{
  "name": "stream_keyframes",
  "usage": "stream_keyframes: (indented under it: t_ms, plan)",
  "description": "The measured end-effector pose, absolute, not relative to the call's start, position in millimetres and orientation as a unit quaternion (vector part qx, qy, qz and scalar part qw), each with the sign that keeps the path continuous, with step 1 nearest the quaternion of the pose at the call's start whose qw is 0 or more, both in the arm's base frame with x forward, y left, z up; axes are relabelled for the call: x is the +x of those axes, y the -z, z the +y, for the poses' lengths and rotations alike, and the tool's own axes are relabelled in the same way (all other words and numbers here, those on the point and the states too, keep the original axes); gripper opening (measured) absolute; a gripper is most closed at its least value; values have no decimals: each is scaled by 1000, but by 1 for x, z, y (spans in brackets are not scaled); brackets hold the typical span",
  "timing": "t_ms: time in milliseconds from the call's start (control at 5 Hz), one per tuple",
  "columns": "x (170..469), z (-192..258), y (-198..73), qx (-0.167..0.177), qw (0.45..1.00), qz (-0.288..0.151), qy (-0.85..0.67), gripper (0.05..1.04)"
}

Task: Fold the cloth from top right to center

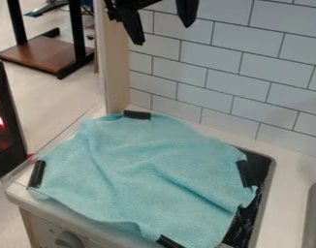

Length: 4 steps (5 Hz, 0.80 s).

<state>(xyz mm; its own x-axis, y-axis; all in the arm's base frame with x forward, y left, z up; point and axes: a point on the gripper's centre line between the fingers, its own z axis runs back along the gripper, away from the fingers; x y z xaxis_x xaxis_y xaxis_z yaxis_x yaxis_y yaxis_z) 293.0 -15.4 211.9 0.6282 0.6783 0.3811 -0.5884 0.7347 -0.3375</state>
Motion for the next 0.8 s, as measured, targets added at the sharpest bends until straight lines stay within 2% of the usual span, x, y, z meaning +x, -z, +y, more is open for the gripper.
stream_keyframes:
  t_ms: [200,400,600,800]
  plan:
    - [293,-16,-205,-89,897,-237,-362,1000]
    - [309,-51,-189,-104,892,-204,-391,1000]
    - [317,-70,-192,-119,888,-195,-398,1000]
    - [324,-90,-166,-148,889,-160,-402,1000]
